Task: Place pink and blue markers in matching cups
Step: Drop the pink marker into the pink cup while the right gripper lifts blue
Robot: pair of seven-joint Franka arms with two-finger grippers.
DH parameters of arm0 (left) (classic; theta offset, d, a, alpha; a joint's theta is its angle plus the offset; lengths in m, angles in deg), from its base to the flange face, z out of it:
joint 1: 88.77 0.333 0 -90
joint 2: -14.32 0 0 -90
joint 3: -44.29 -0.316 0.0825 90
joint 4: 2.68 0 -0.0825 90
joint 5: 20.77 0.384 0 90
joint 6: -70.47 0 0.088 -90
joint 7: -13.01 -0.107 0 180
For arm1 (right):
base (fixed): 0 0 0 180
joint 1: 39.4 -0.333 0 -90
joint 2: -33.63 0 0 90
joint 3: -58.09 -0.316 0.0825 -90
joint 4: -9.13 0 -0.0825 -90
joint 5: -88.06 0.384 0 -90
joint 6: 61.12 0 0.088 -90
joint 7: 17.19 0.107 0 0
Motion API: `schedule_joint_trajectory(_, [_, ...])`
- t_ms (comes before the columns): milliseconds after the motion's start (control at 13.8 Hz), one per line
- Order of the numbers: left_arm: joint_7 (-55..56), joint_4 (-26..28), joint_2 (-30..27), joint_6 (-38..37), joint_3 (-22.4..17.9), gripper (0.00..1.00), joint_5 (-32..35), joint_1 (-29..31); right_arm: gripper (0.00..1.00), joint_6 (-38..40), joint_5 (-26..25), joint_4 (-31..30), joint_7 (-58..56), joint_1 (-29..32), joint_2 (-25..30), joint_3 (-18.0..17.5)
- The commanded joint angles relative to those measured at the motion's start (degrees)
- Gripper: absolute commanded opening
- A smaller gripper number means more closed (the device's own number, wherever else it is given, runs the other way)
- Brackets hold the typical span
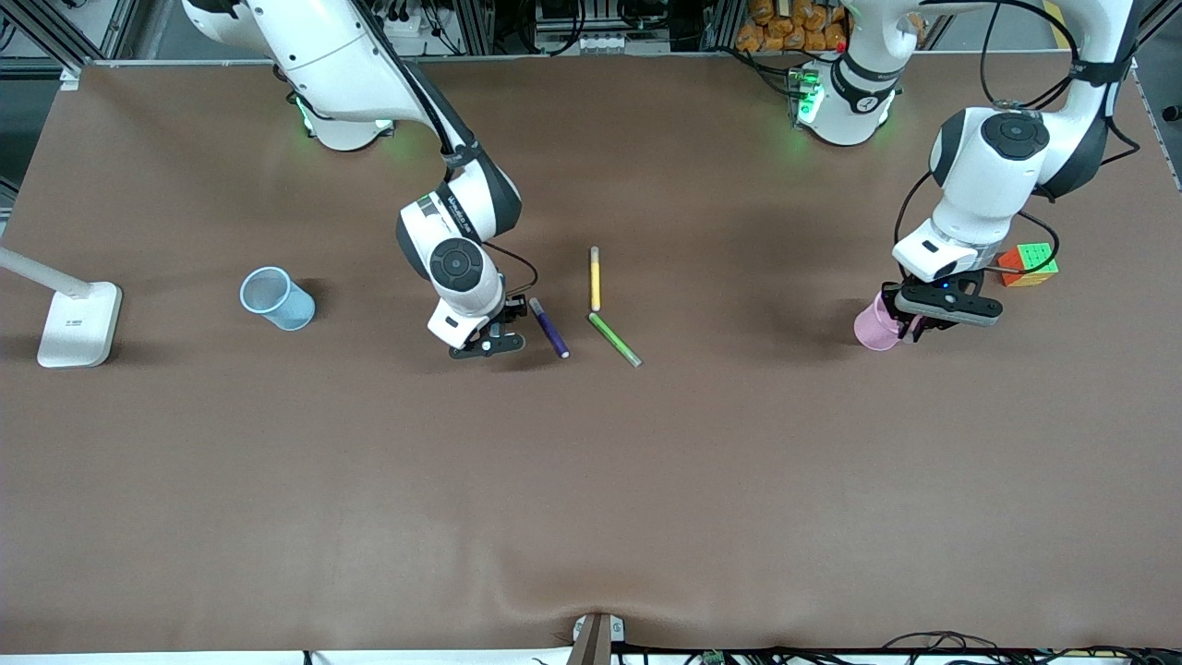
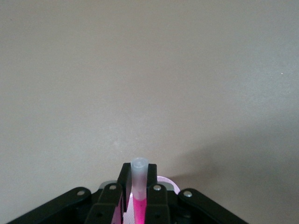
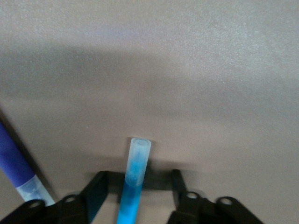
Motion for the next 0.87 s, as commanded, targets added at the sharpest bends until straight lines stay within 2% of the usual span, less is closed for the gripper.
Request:
schedule_joint_trajectory(0, [0.8, 0.0, 1.7, 2.1, 0.5, 0.24, 1.5, 0.9, 0.0, 1.0, 0.3, -0.5, 0.7, -0.8, 0.3, 0.4])
schedule_joint_trajectory(72, [0.6, -0.1, 1.8, 2.0, 0.5, 0.53, 1.4, 1.0, 0.0, 1.0, 0.3, -0.6, 0.7, -0.8, 0.6, 0.4])
schedule_joint_trajectory(145, [0.3, -0.7, 1.8, 1.9, 0.5, 1.0, 1.5, 1.1, 0.0, 1.0, 0.3, -0.6, 0.7, -0.8, 0.8, 0.4])
schedule_joint_trajectory(434, [-0.1, -2.0, 0.5, -0.6, 0.7, 1.0, 1.4, 1.1, 0.0, 1.9, 0.2, -0.4, -0.3, 1.3, 4.6, 0.7])
schedule_joint_trajectory(506, [-0.2, -3.5, -0.1, -3.9, 0.7, 1.0, 1.3, 1.1, 0.0, 2.7, 0.2, -0.3, -1.5, 2.8, 6.0, 0.7])
schedule_joint_trajectory(651, [0.2, -9.3, -0.5, -15.2, 1.7, 1.0, 0.1, 0.5, 0.0, 3.4, 0.2, -0.3, -6.8, 5.2, 8.7, 0.7])
schedule_joint_trajectory(796, [0.4, -16.8, 0.2, -26.9, 4.3, 1.0, -5.5, 0.5, 0.0, 6.7, 0.2, 0.0, -11.2, 7.2, 11.1, 0.7])
